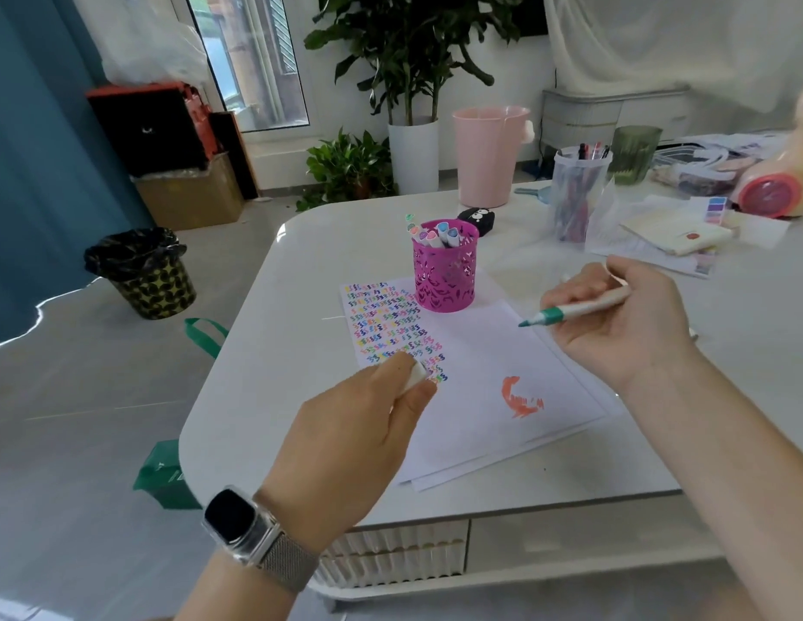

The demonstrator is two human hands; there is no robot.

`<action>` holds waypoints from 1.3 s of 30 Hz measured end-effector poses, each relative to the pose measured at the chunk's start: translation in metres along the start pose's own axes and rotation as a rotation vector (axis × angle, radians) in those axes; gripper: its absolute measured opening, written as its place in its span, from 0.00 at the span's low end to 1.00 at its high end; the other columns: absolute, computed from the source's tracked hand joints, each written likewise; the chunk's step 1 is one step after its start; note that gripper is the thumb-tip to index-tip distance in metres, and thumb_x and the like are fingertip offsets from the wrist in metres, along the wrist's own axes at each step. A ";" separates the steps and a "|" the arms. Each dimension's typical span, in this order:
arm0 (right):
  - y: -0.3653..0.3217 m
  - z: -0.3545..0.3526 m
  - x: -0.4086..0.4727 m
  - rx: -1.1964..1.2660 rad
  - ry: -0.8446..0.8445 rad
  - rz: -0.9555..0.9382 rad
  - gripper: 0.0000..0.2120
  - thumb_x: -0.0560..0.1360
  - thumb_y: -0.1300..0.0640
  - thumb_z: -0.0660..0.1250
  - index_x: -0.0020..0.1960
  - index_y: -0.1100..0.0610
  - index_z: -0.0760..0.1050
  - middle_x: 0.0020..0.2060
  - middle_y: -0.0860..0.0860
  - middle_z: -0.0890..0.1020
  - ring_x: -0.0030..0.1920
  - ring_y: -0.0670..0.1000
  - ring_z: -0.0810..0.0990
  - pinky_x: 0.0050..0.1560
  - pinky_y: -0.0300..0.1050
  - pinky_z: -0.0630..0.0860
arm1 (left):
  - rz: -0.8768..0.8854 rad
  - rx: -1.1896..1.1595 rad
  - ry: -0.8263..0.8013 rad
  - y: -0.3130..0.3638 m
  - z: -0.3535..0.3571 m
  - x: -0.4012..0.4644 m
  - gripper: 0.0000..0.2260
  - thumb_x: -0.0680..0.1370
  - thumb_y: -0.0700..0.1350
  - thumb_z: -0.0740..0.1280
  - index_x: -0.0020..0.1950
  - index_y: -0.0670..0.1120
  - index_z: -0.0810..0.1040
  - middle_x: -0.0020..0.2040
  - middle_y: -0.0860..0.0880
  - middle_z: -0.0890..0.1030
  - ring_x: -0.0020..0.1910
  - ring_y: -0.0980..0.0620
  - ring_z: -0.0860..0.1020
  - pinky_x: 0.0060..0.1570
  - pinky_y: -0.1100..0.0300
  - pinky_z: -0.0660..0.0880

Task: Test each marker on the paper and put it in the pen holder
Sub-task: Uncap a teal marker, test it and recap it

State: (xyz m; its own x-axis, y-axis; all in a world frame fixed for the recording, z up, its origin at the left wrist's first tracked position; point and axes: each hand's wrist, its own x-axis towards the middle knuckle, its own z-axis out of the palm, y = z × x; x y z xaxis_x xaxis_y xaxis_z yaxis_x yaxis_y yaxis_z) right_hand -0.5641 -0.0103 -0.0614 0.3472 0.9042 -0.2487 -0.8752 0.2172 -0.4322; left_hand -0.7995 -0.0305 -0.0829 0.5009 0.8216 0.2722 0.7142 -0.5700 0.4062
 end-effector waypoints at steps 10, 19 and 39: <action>0.025 0.006 -0.003 -0.502 -0.153 0.222 0.29 0.80 0.40 0.52 0.48 0.65 0.77 0.25 0.52 0.75 0.22 0.45 0.67 0.19 0.33 0.63 | -0.195 0.153 -0.218 -0.025 -0.002 0.001 0.14 0.81 0.53 0.50 0.41 0.49 0.65 0.52 0.49 0.69 0.48 0.46 0.75 0.51 0.49 0.73; 0.089 -0.015 0.004 -1.144 -0.115 -0.170 0.20 0.69 0.65 0.70 0.27 0.54 0.63 0.17 0.47 0.64 0.19 0.47 0.59 0.20 0.34 0.56 | -0.364 0.137 -0.236 -0.025 0.001 -0.001 0.26 0.74 0.56 0.67 0.60 0.43 0.58 0.57 0.47 0.69 0.55 0.44 0.73 0.55 0.48 0.72; 0.118 -0.035 0.008 -1.576 -0.190 -0.485 0.19 0.66 0.58 0.74 0.30 0.55 0.63 0.27 0.55 0.75 0.28 0.48 0.70 0.27 0.41 0.65 | -0.372 0.336 -0.315 -0.026 0.014 -0.012 0.24 0.77 0.59 0.58 0.63 0.45 0.54 0.63 0.50 0.64 0.63 0.48 0.66 0.52 0.53 0.69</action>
State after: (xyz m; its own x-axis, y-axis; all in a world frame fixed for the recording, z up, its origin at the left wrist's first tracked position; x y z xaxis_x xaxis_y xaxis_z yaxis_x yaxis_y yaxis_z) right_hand -0.6529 0.0097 -0.1446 0.3206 0.9229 0.2131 0.5136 0.0197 -0.8578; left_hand -0.8171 -0.0256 -0.1083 0.2710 0.9539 -0.1286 0.9597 -0.2576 0.1121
